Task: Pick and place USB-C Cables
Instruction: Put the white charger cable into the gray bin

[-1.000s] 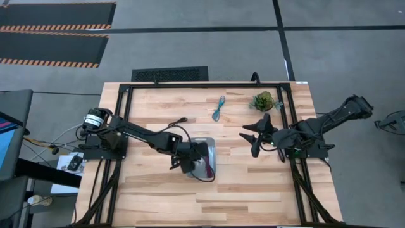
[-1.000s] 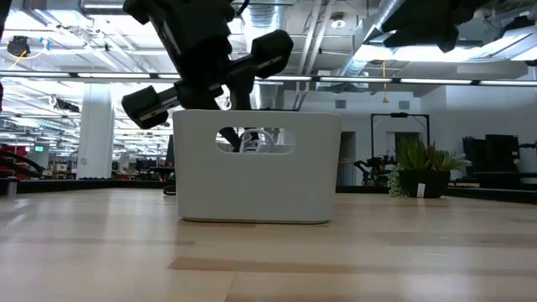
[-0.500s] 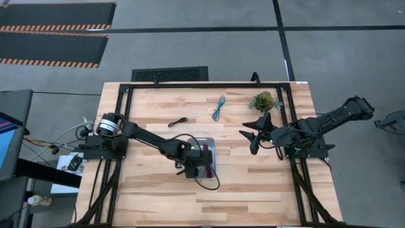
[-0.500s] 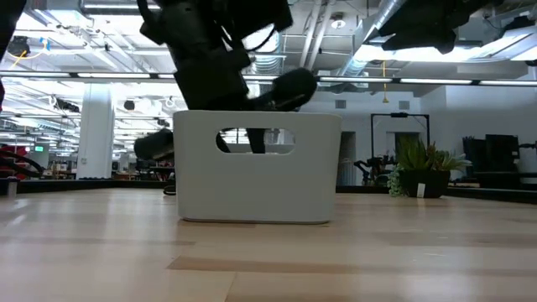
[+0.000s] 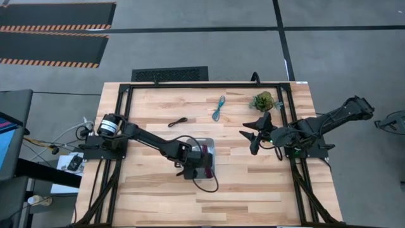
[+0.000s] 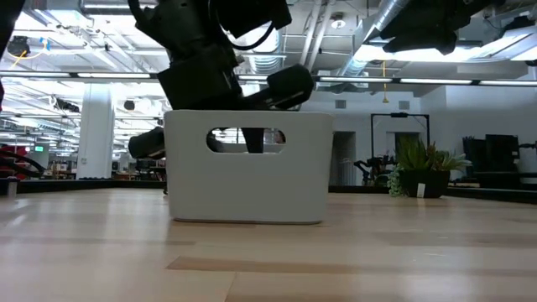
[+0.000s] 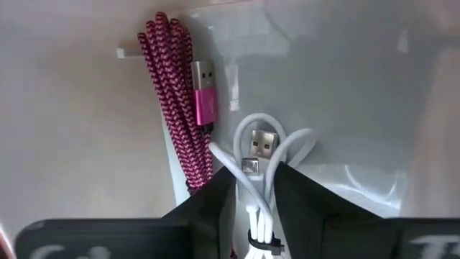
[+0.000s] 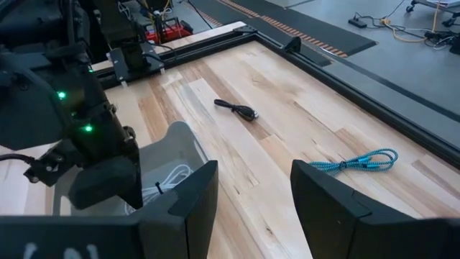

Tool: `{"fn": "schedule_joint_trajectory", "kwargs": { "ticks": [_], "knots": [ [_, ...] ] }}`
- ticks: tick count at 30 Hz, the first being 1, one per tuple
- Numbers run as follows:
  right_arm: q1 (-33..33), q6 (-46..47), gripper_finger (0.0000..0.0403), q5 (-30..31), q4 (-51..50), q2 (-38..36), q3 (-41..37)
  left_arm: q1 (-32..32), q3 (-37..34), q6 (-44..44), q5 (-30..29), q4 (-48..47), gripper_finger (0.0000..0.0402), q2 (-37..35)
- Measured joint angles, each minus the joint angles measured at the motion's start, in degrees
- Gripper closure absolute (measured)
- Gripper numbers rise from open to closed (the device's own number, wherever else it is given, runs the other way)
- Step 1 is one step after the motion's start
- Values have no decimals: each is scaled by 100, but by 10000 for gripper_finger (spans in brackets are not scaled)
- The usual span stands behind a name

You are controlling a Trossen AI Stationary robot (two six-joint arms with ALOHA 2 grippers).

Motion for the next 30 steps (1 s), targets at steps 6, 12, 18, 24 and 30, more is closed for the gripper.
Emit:
{"fn": "schedule_joint_trajectory", "kwargs": {
  "ticks": [6,12,18,24,30],
  "knots": [
    [0,-2,205,0,-13,2,0,-155,-2,122,-57,5,285,2],
    [0,-2,205,-2,-13,0,1,-285,-2,153,-102,32,240,2],
    [0,-2,205,-2,-13,1,0,-307,-13,156,-848,-8,202,9],
    [0,-1,205,-2,-13,2,0,-239,-17,-26,-1052,144,193,-53],
    [0,0,205,-2,5,0,0,-229,177,-193,-1028,166,193,-98]
  ]
}}
